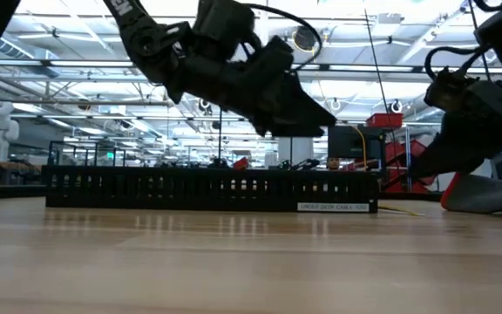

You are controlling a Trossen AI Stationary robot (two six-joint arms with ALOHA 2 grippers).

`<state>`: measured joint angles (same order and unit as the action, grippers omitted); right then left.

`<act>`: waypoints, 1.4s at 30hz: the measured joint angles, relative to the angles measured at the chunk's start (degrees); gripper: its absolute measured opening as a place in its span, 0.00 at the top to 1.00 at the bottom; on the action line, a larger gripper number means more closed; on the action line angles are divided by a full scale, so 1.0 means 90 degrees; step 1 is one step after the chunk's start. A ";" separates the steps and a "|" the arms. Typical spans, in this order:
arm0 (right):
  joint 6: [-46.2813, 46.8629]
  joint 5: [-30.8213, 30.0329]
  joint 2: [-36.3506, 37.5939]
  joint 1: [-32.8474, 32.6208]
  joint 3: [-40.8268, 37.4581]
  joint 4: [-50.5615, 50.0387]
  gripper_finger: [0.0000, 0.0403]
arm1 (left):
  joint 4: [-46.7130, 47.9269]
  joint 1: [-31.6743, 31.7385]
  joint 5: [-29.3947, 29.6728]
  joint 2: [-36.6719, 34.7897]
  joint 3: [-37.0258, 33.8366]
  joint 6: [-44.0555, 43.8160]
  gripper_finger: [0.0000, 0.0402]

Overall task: Ziptie cables
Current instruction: Close the black cable duct

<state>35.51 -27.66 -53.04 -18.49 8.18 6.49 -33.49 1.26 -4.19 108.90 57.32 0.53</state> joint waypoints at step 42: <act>-0.2541 0.1279 -0.3186 0.0980 0.0950 0.1844 0.38 | 0.1498 0.0066 -0.0177 0.0953 0.0767 0.0155 0.22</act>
<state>12.64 -16.15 -81.71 -9.67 16.73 23.09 -20.00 1.85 -5.78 117.47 64.23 1.93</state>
